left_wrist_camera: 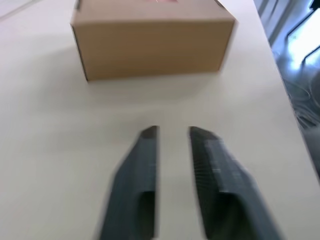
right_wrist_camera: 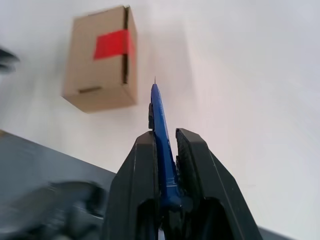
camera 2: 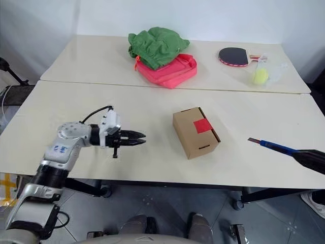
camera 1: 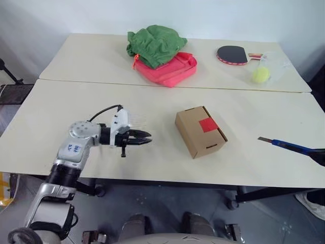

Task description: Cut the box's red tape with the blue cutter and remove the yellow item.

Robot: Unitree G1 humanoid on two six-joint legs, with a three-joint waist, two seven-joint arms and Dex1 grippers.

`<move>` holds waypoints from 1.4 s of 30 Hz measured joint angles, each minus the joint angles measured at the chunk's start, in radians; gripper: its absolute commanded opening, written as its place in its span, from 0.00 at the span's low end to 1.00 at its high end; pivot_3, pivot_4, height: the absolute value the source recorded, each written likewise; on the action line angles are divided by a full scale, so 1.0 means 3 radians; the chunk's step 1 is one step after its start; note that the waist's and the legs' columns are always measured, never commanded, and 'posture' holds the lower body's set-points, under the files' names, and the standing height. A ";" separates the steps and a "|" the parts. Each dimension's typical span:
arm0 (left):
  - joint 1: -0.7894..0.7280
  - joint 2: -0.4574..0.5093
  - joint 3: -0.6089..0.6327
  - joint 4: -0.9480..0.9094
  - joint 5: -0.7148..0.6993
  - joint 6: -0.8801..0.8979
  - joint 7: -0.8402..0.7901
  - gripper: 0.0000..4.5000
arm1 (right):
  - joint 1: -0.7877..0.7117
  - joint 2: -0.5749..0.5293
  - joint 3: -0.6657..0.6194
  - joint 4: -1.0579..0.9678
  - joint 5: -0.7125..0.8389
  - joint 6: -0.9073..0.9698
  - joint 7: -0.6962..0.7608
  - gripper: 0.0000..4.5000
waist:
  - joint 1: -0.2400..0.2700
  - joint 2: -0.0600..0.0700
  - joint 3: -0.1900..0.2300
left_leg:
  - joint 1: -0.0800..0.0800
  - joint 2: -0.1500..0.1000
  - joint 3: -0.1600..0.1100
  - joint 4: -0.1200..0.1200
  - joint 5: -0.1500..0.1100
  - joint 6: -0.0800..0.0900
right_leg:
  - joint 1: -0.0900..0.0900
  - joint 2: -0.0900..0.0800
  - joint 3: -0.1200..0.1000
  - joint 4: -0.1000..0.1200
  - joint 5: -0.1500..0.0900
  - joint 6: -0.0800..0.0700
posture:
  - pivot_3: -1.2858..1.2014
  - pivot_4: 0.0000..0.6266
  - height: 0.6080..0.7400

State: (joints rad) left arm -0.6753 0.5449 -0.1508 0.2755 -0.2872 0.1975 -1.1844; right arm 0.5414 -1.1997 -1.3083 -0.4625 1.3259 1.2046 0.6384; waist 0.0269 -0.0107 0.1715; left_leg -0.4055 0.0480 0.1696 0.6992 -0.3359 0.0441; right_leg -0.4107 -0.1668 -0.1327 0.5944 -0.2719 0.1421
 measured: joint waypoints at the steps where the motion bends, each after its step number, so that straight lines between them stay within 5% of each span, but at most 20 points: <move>1: -0.0132 -0.0078 -0.0059 0.0068 0.0043 -0.0013 -0.0016 0.00 | -0.0135 -0.0090 0.0050 -0.0056 -0.0130 -0.0078 0.0025 0.06 | -0.0006 0.0000 0.0000 | 0.0001 0.0000 0.0000 0.0000 0.0000 0.0000 | 0.0002 0.0000 0.0000 -0.0001 0.0000 0.0000 | 0.52 0.24 1.00; 7: -0.1036 -0.0850 -0.0260 0.0919 0.0341 -0.0229 0.0189 0.00 | -0.1187 -0.0765 0.0913 0.0012 0.0339 -0.0168 -0.0573 0.06 | -0.0012 -0.0001 0.0001 | -0.0003 0.0001 0.0001 -0.0004 0.0001 -0.0003 | -0.0005 0.0000 -0.0003 -0.0003 0.0001 0.0000 | 0.52 0.24 1.00; 14: -0.1492 -0.1194 -0.0487 0.1650 0.0819 -0.0418 0.0465 0.00 | -0.1829 -0.1509 0.2420 0.0246 0.1440 -0.0743 -0.1921 0.06 | -0.0019 -0.0001 0.0005 | -0.0008 0.0002 0.0010 -0.0007 -0.0001 -0.0003 | -0.0014 -0.0002 -0.0008 -0.0008 0.0001 0.0000 | 0.52 0.24 1.00; 18: -0.1572 -0.1254 -0.0476 0.1806 0.0925 -0.0425 0.0608 0.00 | -0.2471 -0.1529 0.3275 0.0223 0.1586 -0.1173 -0.2313 0.06 | -0.0019 -0.0002 0.0006 | -0.0011 0.0003 0.0010 -0.0002 -0.0001 -0.0002 | -0.0016 -0.0003 -0.0007 -0.0008 0.0001 0.0000 | 0.52 0.24 1.00; 23: -0.1638 -0.1305 -0.0457 0.1879 0.0980 -0.0384 0.0668 0.00 | -0.3728 -0.0829 0.4230 0.0297 0.1452 -0.0995 -0.2707 0.06 | -0.0011 -0.0003 0.0007 | -0.0016 0.0004 0.0007 0.0003 -0.0001 -0.0001 | -0.0018 -0.0004 -0.0008 -0.0007 0.0002 0.0000 | 0.52 0.24 1.00; 29: -0.1635 -0.1305 -0.0417 0.1834 0.0978 -0.0342 0.0639 0.00 | -0.4146 -0.0453 0.4518 0.0500 0.1372 -0.0564 -0.2901 0.06 | -0.0003 -0.0001 0.0005 | -0.0059 0.0002 0.0007 0.0018 -0.0001 0.0000 | -0.0055 -0.0003 -0.0013 0.0009 0.0003 0.0002 | 0.52 0.24 1.00; 42: -0.1454 -0.1290 -0.0417 0.1484 0.0984 -0.0144 0.0612 0.00 | -0.4163 -0.0198 0.4450 0.0580 0.1297 -0.0201 -0.3037 0.06 | -0.0005 -0.0001 0.0005 | -0.0058 0.0003 0.0012 0.0033 0.0000 0.0000 | -0.0055 -0.0003 -0.0011 0.0026 0.0003 0.0002 | 0.52 0.24 1.00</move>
State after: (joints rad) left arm -1.1116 0.1580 -0.2760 0.7205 0.0080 0.1544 -1.0007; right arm -0.7075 -1.2589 0.0266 -0.2884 1.7150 1.1443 -0.2725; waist 0.0254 -0.0110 0.1731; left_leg -0.4230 0.0488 0.1731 0.7093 -0.3360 0.0442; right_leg -0.4273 -0.1678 -0.1359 0.6020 -0.2709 0.1428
